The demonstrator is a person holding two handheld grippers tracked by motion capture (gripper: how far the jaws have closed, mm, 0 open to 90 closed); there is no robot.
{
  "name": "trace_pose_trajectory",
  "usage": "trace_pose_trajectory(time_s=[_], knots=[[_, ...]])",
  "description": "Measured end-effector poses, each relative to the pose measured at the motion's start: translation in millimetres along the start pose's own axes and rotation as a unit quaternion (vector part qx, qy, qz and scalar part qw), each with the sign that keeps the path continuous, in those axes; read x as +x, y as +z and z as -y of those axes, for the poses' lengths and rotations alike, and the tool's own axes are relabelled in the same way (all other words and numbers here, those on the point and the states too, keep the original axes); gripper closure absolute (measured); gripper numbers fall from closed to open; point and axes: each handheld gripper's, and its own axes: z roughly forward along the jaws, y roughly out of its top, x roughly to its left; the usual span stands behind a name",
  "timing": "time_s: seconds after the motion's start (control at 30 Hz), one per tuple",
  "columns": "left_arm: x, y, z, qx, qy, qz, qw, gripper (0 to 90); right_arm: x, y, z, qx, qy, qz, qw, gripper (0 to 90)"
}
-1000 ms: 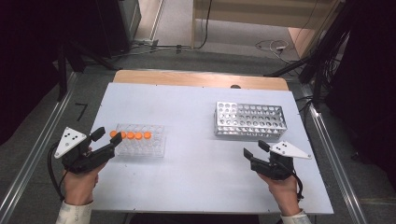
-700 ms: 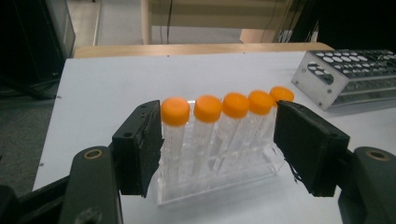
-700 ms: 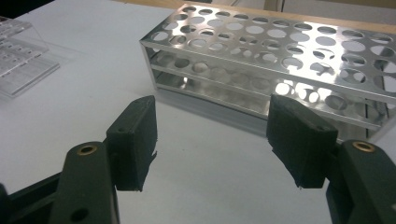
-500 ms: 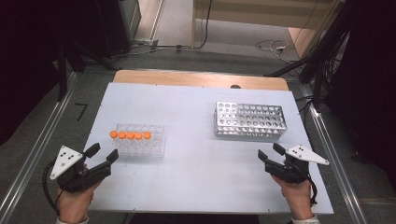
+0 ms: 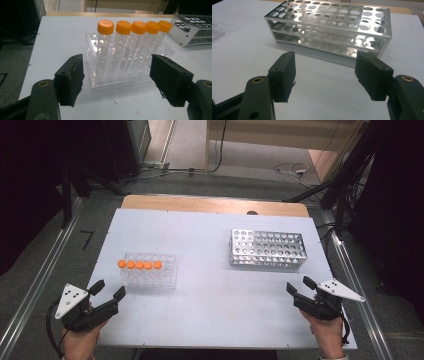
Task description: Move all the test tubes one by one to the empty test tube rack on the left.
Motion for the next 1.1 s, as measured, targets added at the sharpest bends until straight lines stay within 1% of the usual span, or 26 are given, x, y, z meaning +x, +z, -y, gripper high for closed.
trace_pose_trajectory(time_s=[0.23, 0.37, 0.53, 0.57, 0.73, 0.8, 0.9, 0.93, 1.1], knots=[[4.8, 2.4, 4.5, 0.007, -0.010, -0.004, 0.9999, 24.2, -9.3, -7.7, 4.9, -0.002, 0.008, 0.011, 0.9999, 31.1], [6.7, 3.5, 6.6, 0.011, -0.010, -0.007, 0.9999, 24.1, -16.7, -13.1, 8.4, -0.003, 0.015, 0.020, 0.9997, 30.9], [10.4, 5.8, 9.1, 0.018, -0.018, -0.011, 0.9996, 23.5, -28.5, -18.8, 14.6, -0.002, 0.022, 0.040, 0.9990, 30.3], [11.2, 6.1, 9.5, 0.019, -0.018, -0.012, 0.9996, 23.4, -31.0, -20.0, 16.0, -0.001, 0.028, 0.044, 0.9987, 30.2], [15.7, 8.7, 12.2, 0.025, -0.023, -0.021, 0.9992, 22.4, -43.1, -24.1, 21.4, 0.002, 0.040, 0.060, 0.9974, 29.3], [17.5, 9.8, 13.5, 0.028, -0.026, -0.024, 0.9990, 21.9, -46.8, -24.4, 23.2, 0.005, 0.042, 0.066, 0.9969, 28.7], [19.9, 12.5, 16.0, 0.034, -0.028, -0.035, 0.9984, 20.9, -52.3, -23.1, 26.3, 0.014, 0.046, 0.074, 0.9961, 27.1], [20.9, 13.4, 17.0, 0.036, -0.028, -0.037, 0.9982, 20.3, -54.4, -22.3, 27.5, 0.018, 0.045, 0.077, 0.9958, 26.5], [23.2, 16.7, 19.5, 0.042, -0.031, -0.044, 0.9977, 20.0, -64.9, -19.1, 32.5, 0.034, 0.056, 0.089, 0.9939, 23.6]])
